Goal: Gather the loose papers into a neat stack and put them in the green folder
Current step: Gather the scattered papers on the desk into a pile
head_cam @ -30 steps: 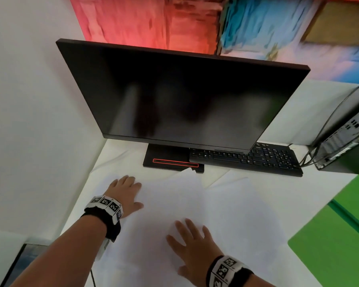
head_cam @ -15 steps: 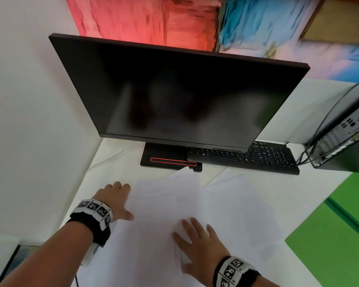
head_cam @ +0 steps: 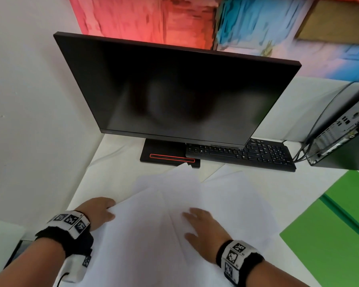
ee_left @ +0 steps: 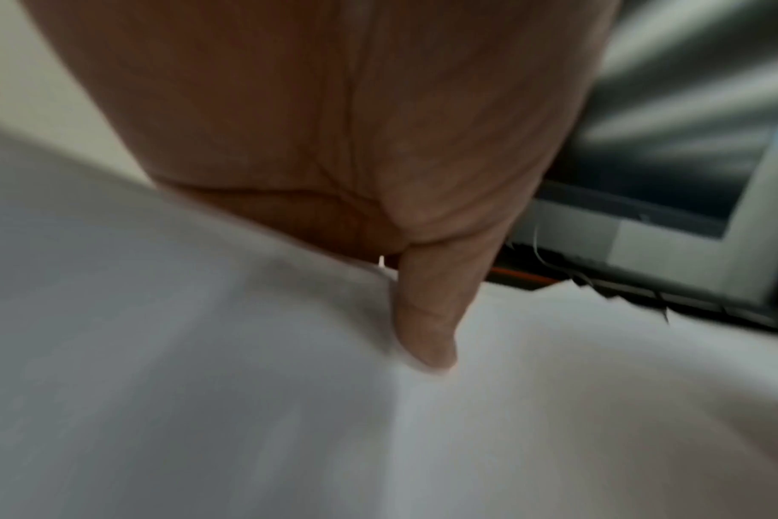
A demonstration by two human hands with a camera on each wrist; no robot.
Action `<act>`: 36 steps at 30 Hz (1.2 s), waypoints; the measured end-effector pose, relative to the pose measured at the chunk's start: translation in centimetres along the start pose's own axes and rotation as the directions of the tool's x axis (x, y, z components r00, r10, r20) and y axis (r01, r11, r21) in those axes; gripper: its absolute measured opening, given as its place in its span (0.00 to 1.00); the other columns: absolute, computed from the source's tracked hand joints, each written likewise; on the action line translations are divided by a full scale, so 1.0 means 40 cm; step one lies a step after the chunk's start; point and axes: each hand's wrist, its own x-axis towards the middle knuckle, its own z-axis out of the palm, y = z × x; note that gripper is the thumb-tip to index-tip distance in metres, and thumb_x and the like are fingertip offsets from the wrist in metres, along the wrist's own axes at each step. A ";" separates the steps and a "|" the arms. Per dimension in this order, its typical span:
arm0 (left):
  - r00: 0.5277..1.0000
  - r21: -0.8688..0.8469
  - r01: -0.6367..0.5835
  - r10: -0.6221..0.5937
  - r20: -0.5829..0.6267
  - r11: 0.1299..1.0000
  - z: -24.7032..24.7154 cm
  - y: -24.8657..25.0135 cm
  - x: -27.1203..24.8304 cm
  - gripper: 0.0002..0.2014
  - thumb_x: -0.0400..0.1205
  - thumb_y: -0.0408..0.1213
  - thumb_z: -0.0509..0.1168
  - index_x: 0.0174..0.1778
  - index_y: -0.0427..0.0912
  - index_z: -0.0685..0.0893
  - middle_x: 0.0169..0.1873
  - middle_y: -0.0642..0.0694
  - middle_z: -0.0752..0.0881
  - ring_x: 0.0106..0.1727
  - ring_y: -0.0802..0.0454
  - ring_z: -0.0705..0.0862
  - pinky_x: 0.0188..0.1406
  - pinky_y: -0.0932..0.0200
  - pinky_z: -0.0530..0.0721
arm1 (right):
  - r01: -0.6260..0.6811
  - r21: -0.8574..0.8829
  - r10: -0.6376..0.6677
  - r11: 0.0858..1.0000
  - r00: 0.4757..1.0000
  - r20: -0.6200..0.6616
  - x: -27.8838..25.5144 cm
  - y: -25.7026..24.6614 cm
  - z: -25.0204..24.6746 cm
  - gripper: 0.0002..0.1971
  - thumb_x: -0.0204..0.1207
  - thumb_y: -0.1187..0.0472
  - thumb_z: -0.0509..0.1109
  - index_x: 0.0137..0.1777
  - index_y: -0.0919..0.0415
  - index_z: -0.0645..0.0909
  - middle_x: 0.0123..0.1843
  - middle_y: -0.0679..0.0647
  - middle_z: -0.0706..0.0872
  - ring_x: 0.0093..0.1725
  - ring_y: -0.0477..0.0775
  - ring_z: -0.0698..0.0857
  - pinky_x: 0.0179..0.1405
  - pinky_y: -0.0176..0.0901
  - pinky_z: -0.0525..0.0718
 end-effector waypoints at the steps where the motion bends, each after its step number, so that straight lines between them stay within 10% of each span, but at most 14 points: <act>1: 1.000 -0.077 0.003 -0.005 -0.030 0.997 -0.002 -0.012 -0.012 0.17 0.84 0.44 0.67 0.69 0.45 0.82 0.63 0.49 0.83 0.73 0.47 0.80 0.63 0.61 0.73 | -0.049 0.081 0.054 0.996 0.996 -0.065 0.004 0.012 -0.010 0.31 0.84 0.46 0.60 0.87 0.47 0.60 0.88 0.50 0.59 0.86 0.52 0.58 0.85 0.48 0.60; 3: 0.994 -0.248 -0.004 -0.024 -0.109 0.969 -0.006 -0.038 -0.051 0.04 0.83 0.39 0.69 0.51 0.43 0.86 0.45 0.53 0.86 0.56 0.53 0.88 0.49 0.65 0.76 | -0.154 0.260 0.199 0.953 0.967 -0.158 0.013 0.037 -0.033 0.28 0.84 0.48 0.63 0.83 0.49 0.67 0.83 0.51 0.69 0.81 0.54 0.68 0.80 0.46 0.69; 6: 0.978 -0.523 -0.009 -0.101 -0.182 0.852 0.009 -0.063 -0.098 0.13 0.83 0.32 0.71 0.31 0.43 0.80 0.22 0.54 0.85 0.23 0.63 0.81 0.30 0.65 0.76 | -0.316 0.625 0.444 0.714 0.894 -0.056 0.040 0.064 -0.054 0.25 0.82 0.49 0.68 0.77 0.51 0.74 0.74 0.52 0.78 0.72 0.56 0.80 0.63 0.43 0.76; 12: 0.944 -0.791 0.115 -0.314 -0.100 0.600 0.170 -0.051 -0.109 0.16 0.74 0.46 0.74 0.43 0.34 0.86 0.37 0.35 0.94 0.41 0.33 0.93 0.50 0.34 0.88 | -0.408 0.786 0.544 0.465 0.832 0.110 0.094 0.093 -0.071 0.25 0.65 0.41 0.70 0.60 0.52 0.82 0.46 0.51 0.83 0.39 0.51 0.81 0.37 0.45 0.83; 15: 0.931 -0.826 0.095 -0.343 -0.124 0.556 0.228 0.003 -0.113 0.16 0.70 0.47 0.71 0.46 0.39 0.86 0.40 0.37 0.94 0.45 0.33 0.92 0.54 0.31 0.88 | -0.448 0.734 0.552 0.511 0.825 0.120 0.095 0.088 -0.083 0.18 0.78 0.48 0.68 0.64 0.55 0.81 0.50 0.52 0.83 0.52 0.56 0.85 0.53 0.54 0.92; 20: 0.918 -0.848 0.099 -0.378 -0.124 0.520 0.249 0.073 -0.132 0.22 0.67 0.47 0.69 0.57 0.44 0.83 0.47 0.39 0.91 0.49 0.35 0.90 0.56 0.37 0.87 | -0.454 0.741 0.508 0.495 0.843 0.176 0.083 0.065 -0.100 0.14 0.81 0.52 0.64 0.62 0.57 0.79 0.45 0.56 0.83 0.39 0.55 0.84 0.34 0.44 0.87; 25: 0.934 -0.897 0.072 -0.345 -0.093 0.437 0.300 0.065 -0.096 0.26 0.65 0.46 0.71 0.61 0.46 0.83 0.49 0.39 0.93 0.49 0.35 0.92 0.56 0.31 0.88 | -0.358 0.557 0.298 0.750 0.933 0.200 0.082 0.031 -0.071 0.11 0.82 0.53 0.64 0.62 0.53 0.76 0.49 0.52 0.80 0.42 0.54 0.82 0.35 0.42 0.83; 29: 0.944 -0.887 0.054 -0.313 -0.105 0.459 0.271 0.126 -0.130 0.22 0.66 0.44 0.69 0.56 0.44 0.85 0.48 0.40 0.92 0.51 0.36 0.90 0.59 0.35 0.87 | -0.259 0.548 0.216 0.795 0.966 0.143 0.076 -0.025 -0.023 0.22 0.79 0.53 0.69 0.72 0.57 0.78 0.66 0.54 0.86 0.63 0.56 0.85 0.61 0.44 0.82; 36: 0.913 -0.892 0.018 -0.371 -0.169 0.451 0.276 0.155 -0.169 0.11 0.66 0.43 0.68 0.34 0.38 0.82 0.31 0.40 0.88 0.37 0.37 0.85 0.43 0.45 0.83 | -0.270 0.547 0.279 0.793 0.958 0.068 0.074 -0.030 -0.008 0.13 0.77 0.61 0.65 0.60 0.62 0.82 0.48 0.55 0.85 0.45 0.58 0.84 0.45 0.44 0.82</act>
